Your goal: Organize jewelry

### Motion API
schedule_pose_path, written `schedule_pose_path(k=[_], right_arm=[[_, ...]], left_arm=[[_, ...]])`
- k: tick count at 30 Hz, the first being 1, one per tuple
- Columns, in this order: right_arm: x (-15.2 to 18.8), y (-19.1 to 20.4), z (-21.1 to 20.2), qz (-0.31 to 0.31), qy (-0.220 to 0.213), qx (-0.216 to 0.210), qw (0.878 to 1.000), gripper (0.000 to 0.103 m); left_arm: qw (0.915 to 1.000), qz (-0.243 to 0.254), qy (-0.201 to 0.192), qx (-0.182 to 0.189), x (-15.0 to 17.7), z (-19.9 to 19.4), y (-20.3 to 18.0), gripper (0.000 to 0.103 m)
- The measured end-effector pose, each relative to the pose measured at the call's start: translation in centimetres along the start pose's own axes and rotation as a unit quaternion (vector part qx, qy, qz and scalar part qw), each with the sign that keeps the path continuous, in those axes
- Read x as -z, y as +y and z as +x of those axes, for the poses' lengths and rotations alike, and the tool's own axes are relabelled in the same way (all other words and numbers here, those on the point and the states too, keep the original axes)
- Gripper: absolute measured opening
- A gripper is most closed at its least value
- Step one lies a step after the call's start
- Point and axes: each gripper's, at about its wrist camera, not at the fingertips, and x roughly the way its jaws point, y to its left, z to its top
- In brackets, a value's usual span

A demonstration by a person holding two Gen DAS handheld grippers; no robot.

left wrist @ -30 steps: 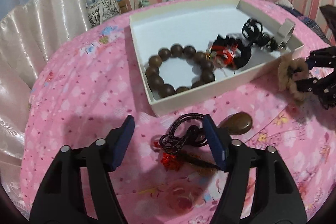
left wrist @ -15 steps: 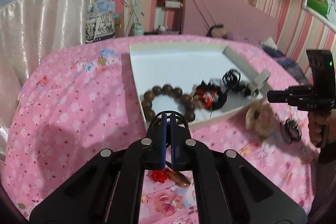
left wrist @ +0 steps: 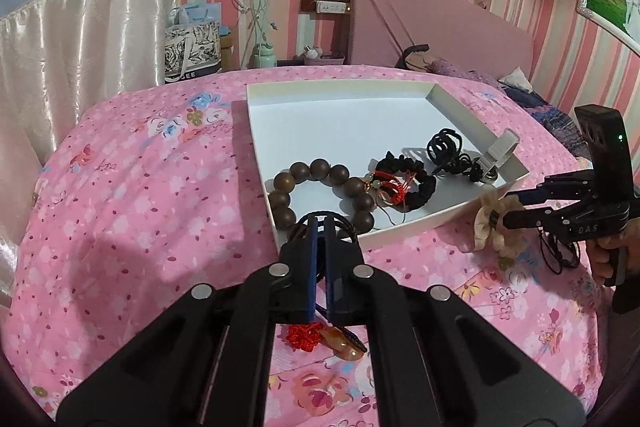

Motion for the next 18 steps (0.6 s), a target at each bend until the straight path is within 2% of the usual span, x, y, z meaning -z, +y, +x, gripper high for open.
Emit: schedule_pose_path(k=[1,2,3,6,7,10,14,18], right_arm=[[0.1,0.1,0.4,-0.002,0.006,0.0,1.0,0.038],[0.2,0.3,0.9,-0.007,0.015,0.0,1.0,0.014],[0.3,0.5,1.1,-0.013,0.017,0.005,1.0,0.008],[-0.5,1.2,-1.5,-0.015,-0.035,-0.008,0.999,0.007],[-1.2,1.4,-3.6,-0.012,-0.073,-0.009,0.997,0.007],[-3.0,2.2,-7.2,-0.013,-0.124,0.005,0.992,0.007],[-5.8,2.5,-8.8,-0.022,-0.141,0.038,0.989,0.007],[-8.3,0.5,-8.3,0.002,-0.146,0.051,0.988,0.007]], left_arm=[[1.0,-0.001,0.002,0.0,0.0,0.1,0.0,0.0],[1.0,-0.002,0.003,-0.001,0.0,0.3,-0.1,0.0],[1.0,-0.002,0.006,-0.001,0.0,0.4,-0.2,0.0],[1.0,-0.005,-0.005,0.0,-0.6,-0.2,-0.5,0.0],[0.9999,-0.007,-0.012,0.003,-1.1,-0.7,-0.7,0.0],[0.9989,0.007,-0.047,-0.003,-4.1,-2.6,-2.3,0.0],[0.9965,0.044,-0.072,0.001,-8.1,-3.0,-5.2,0.0],[0.995,0.029,-0.095,-0.004,-11.3,-1.8,-6.6,0.0]])
